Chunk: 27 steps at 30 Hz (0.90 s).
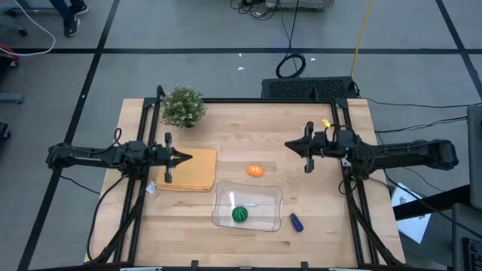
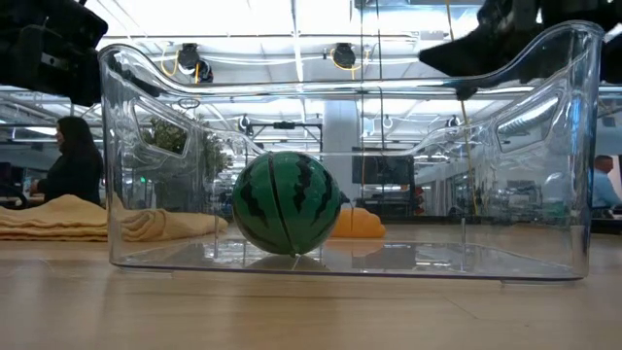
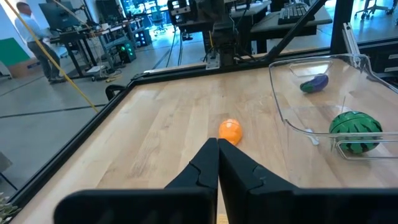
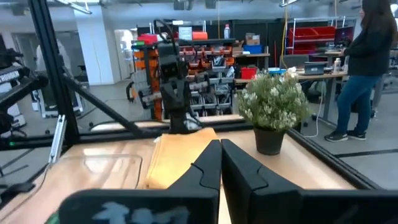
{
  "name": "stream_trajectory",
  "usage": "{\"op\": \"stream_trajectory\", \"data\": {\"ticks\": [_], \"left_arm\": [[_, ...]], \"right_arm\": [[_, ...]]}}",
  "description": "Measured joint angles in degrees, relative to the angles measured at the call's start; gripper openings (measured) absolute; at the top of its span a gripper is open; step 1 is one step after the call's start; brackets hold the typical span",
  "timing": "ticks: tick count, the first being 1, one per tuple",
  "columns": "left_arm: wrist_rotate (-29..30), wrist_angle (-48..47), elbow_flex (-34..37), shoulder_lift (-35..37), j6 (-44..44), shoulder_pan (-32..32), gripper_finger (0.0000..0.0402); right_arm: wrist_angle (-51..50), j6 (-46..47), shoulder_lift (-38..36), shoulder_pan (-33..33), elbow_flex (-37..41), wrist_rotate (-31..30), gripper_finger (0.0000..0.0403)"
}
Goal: Pick and placing Produce into tupperware
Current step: Put the light orange croissant into the transparent bin
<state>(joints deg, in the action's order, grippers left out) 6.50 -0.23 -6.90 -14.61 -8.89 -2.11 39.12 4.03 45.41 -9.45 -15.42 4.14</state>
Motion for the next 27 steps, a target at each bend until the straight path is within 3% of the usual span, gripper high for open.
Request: {"op": "stream_trajectory", "data": {"ticks": [8, 20, 27], "left_arm": [[0.0, 0.0, 0.0, 0.0, 0.0, 0.0, 0.0028], [0.0, 0.1, 0.0, 0.0, 0.0, 0.0, 0.0002], [0.0, 1.0, 0.0, 0.0, 0.0, 0.0, 0.0024]], "right_arm": [[-2.8, 1.7, 8.3, 0.0, -6.2, 0.5, 0.0000], [-2.9, 1.4, 16.7, 0.0, -11.4, 0.9, 0.0000], [-2.9, 2.2, 19.2, 0.0, -13.4, 3.7, 0.0000]]}}
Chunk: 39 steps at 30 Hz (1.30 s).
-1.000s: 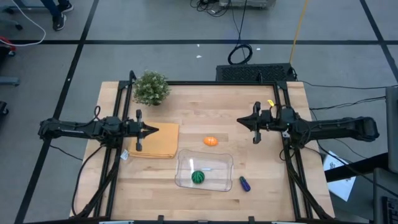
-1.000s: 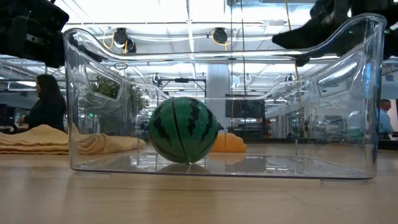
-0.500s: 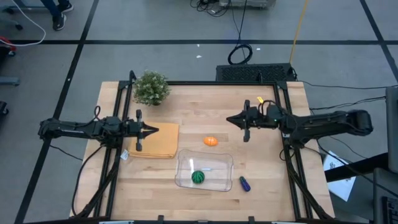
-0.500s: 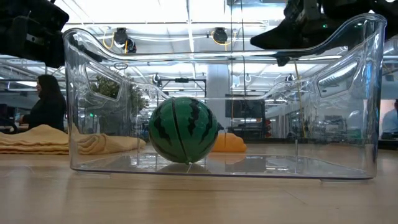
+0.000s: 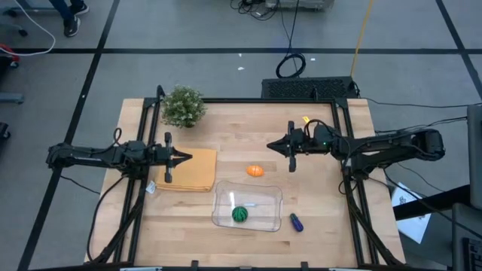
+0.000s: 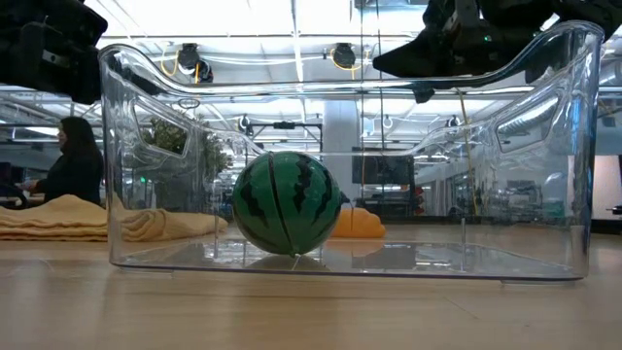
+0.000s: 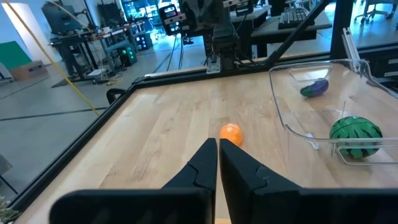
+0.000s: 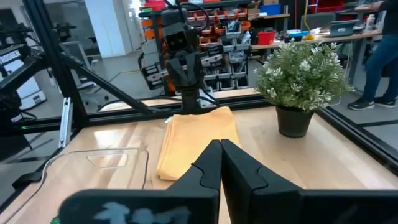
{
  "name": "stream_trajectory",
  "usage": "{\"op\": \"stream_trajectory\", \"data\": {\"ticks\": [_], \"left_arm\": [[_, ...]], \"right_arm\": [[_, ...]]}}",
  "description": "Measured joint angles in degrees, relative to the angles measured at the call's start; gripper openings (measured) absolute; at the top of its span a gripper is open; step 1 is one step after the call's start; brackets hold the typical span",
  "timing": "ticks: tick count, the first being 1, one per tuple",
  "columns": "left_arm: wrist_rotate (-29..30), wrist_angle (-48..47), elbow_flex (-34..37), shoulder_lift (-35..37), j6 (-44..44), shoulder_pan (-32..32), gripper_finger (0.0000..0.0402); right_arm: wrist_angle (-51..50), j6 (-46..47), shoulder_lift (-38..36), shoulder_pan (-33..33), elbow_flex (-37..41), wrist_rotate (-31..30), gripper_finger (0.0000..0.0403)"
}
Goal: Pick and placing Produce into tupperware
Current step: Put the light orange croissant into the transparent bin
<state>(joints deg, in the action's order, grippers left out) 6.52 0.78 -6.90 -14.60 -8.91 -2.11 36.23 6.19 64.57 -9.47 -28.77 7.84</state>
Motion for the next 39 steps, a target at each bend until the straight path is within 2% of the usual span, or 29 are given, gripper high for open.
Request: {"op": "stream_trajectory", "data": {"ticks": [5, 14, 25, 30, 35, 39], "left_arm": [[0.0, 0.6, 0.0, 0.0, 0.0, 0.0, 0.0026], [0.0, 0.6, 0.0, 0.0, 0.0, 0.0, 0.0002], [0.0, 0.8, 0.0, 0.0, 0.0, 0.0, 0.0028], [0.0, 0.8, 0.0, 0.0, 0.0, 0.0, 0.0019], [0.0, 0.8, 0.0, 0.0, -0.1, 0.0, 0.0003], [0.0, 0.8, 0.0, 0.0, -0.1, 0.0, 0.0006]], "right_arm": [[-0.1, 0.9, 1.1, -0.7, -0.9, 0.1, 0.0000], [-2.8, 2.4, 2.2, -2.1, -3.5, 2.9, 0.0000], [-8.5, 2.0, 5.5, -2.1, -9.6, 3.0, 0.0000], [-9.2, 1.9, 7.6, -2.1, -11.1, 3.1, 0.0000], [-13.3, 1.9, 9.6, -2.2, -13.3, 6.0, 0.0000], [-13.9, 2.1, 10.9, -2.2, -14.7, 6.0, 0.0000]]}}
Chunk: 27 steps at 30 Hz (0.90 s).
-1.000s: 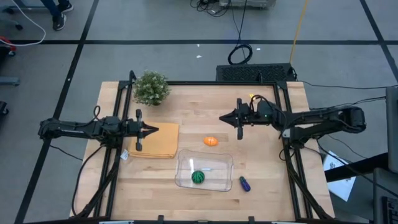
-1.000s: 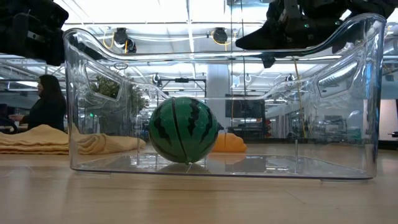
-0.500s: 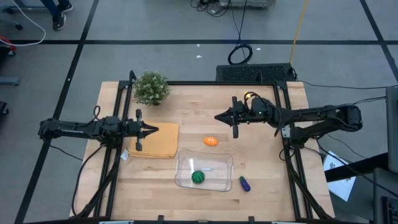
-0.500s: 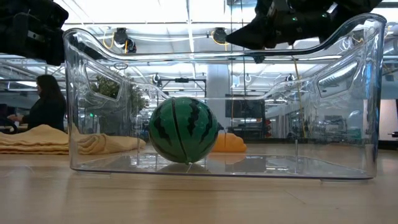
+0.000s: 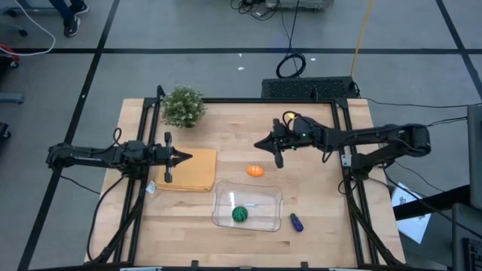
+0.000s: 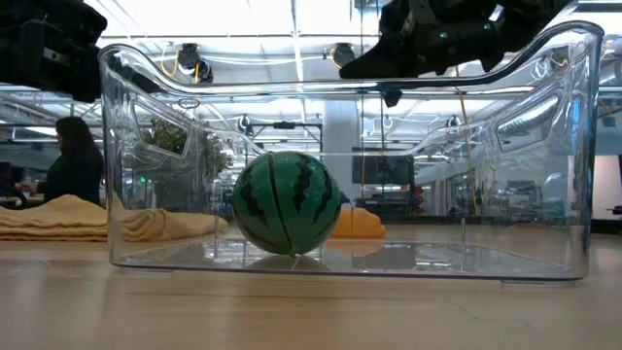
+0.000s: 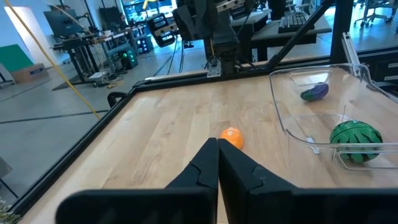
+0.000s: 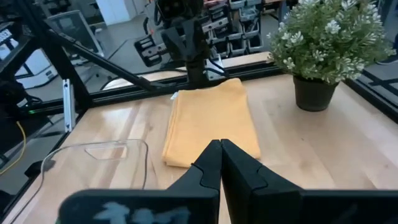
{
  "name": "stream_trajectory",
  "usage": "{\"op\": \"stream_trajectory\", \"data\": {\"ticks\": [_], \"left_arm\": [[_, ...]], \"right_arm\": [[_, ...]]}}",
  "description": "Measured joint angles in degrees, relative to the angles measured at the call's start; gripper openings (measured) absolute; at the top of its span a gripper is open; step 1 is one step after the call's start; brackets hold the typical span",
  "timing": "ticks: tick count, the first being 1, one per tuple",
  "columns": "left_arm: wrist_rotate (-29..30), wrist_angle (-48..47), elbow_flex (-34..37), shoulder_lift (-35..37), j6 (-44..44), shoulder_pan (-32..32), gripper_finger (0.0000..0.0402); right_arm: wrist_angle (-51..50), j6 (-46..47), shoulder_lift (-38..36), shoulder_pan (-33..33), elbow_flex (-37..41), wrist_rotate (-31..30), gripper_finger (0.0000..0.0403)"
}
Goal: Pick and placing Produce into tupperware
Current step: Put the light orange croissant into the transparent bin
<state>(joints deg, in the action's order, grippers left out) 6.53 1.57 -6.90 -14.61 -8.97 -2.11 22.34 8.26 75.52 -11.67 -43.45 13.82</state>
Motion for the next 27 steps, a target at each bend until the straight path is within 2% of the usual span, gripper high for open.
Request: {"op": "stream_trajectory", "data": {"ticks": [10, 17, 27], "left_arm": [[0.0, 0.0, 0.0, 0.0, 0.0, 0.0, 0.0031], [0.0, 0.0, 0.0, 0.0, 0.0, 0.0, 0.0033], [0.0, -0.1, 0.0, 0.0, 0.1, 0.0, 0.0033]], "right_arm": [[-3.1, -1.0, 0.7, 0.0, -4.7, 0.0, 0.0000], [-15.1, -3.0, 1.6, 0.0, -12.4, 0.0, 0.0000], [-32.0, -4.4, 9.3, 0.0, -24.2, 0.1, 0.0000]]}}
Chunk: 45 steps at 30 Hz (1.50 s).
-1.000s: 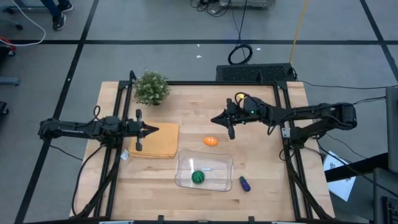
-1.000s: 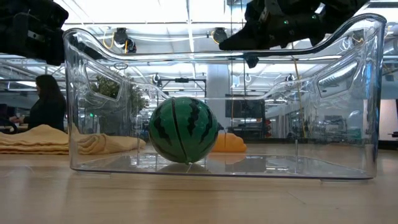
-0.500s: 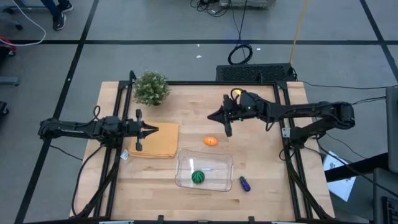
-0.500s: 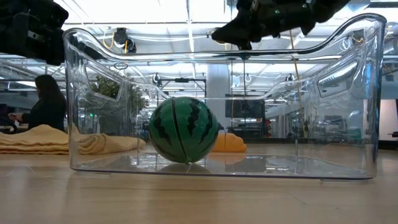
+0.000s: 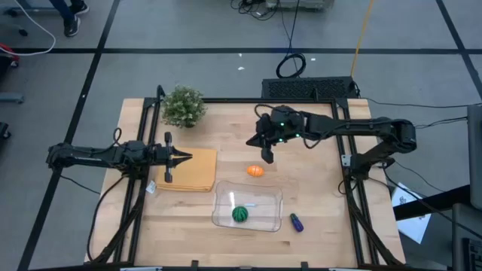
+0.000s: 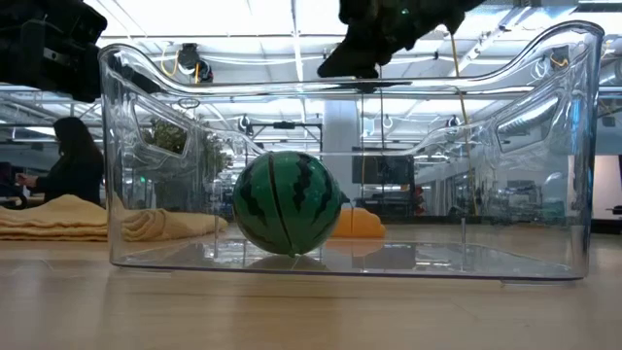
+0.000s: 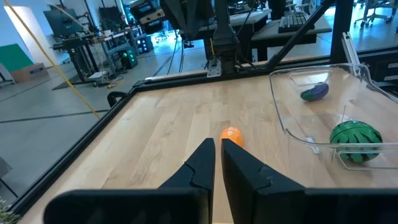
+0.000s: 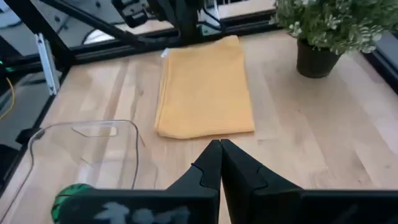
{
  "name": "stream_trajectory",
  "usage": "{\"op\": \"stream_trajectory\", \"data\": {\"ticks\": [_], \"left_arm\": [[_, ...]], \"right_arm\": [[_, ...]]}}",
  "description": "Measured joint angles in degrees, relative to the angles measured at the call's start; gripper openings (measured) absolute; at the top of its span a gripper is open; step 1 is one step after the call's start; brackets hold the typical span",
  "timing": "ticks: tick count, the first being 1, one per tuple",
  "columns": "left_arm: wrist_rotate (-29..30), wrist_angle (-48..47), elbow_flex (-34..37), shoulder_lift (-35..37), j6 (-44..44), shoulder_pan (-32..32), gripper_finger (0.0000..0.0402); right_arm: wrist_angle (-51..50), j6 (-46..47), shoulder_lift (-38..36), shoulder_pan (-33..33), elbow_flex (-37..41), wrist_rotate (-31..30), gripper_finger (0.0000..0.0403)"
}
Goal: Pick and placing Produce into tupperware
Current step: Put the light orange croissant into the transparent bin
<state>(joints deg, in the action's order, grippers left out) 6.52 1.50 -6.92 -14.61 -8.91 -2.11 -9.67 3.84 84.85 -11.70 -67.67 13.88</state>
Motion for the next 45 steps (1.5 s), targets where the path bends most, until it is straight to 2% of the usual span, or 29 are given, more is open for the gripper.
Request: {"op": "stream_trajectory", "data": {"ticks": [6, 18, 35, 45], "left_arm": [[0.0, 0.0, 0.0, 0.0, 0.0, 0.0, 0.0033], [0.0, 0.0, 0.0, 0.0, -0.3, 0.0, 0.0033], [0.0, 0.0, 0.0, 0.0, -0.4, 0.0, 0.0033], [0.0, -0.5, 0.0, 0.0, -0.4, 0.0, 0.0033]], "right_arm": [[-7.8, 0.8, 4.1, -0.3, -4.1, 4.6, 0.0000], [-21.3, 2.5, 5.2, -0.4, -9.4, 4.5, 0.0000], [-41.0, -3.5, 20.7, -0.3, -24.0, 4.4, 0.0000], [-46.9, -5.1, 21.8, -0.3, -28.6, 4.4, 0.0000]]}}
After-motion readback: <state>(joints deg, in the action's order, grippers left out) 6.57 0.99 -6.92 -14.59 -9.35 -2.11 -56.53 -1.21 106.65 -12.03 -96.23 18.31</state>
